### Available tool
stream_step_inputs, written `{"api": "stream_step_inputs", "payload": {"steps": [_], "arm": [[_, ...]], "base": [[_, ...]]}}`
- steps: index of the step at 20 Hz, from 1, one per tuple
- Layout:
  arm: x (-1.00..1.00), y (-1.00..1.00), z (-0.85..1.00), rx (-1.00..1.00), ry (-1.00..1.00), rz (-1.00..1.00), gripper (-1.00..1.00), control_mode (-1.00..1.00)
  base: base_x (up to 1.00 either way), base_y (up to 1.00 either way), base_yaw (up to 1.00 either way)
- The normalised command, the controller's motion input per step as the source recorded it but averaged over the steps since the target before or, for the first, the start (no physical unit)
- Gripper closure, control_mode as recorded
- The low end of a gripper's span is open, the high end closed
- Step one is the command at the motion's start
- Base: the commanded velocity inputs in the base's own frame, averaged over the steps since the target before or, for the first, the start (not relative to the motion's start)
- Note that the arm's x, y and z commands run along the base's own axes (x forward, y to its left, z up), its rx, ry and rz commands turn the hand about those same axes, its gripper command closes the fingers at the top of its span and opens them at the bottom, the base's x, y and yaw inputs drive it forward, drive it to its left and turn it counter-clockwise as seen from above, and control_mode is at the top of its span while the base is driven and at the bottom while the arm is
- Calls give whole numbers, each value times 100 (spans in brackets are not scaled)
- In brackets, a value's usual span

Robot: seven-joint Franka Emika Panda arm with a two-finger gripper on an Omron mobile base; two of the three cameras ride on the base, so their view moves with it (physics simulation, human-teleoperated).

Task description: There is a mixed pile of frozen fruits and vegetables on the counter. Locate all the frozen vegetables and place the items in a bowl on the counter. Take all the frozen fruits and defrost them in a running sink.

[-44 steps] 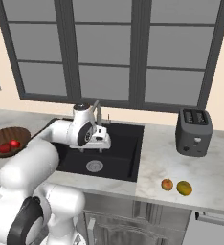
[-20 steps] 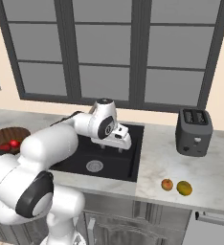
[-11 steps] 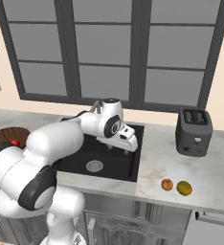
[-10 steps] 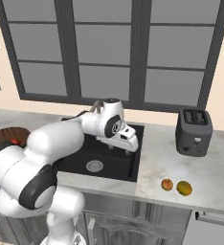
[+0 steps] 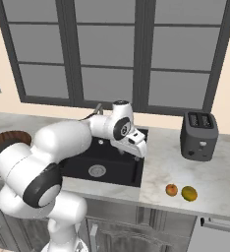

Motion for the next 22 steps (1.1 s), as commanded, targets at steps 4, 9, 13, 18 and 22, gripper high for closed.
{"api": "stream_step_inputs", "payload": {"steps": [4, 9, 13, 18, 22], "arm": [[0, -24, 0, 0, 2, -14, -100, -100], [0, -27, 0, 0, 1, -14, -100, -100], [0, -28, 0, 0, 0, -14, -100, -100], [-3, -31, 0, 0, 0, -11, -100, -100], [-5, -32, 0, 0, 0, -9, -100, -100]], "base": [[0, 0, 0], [0, 0, 0], [0, 0, 0], [0, 0, 0], [0, 0, 0]]}}
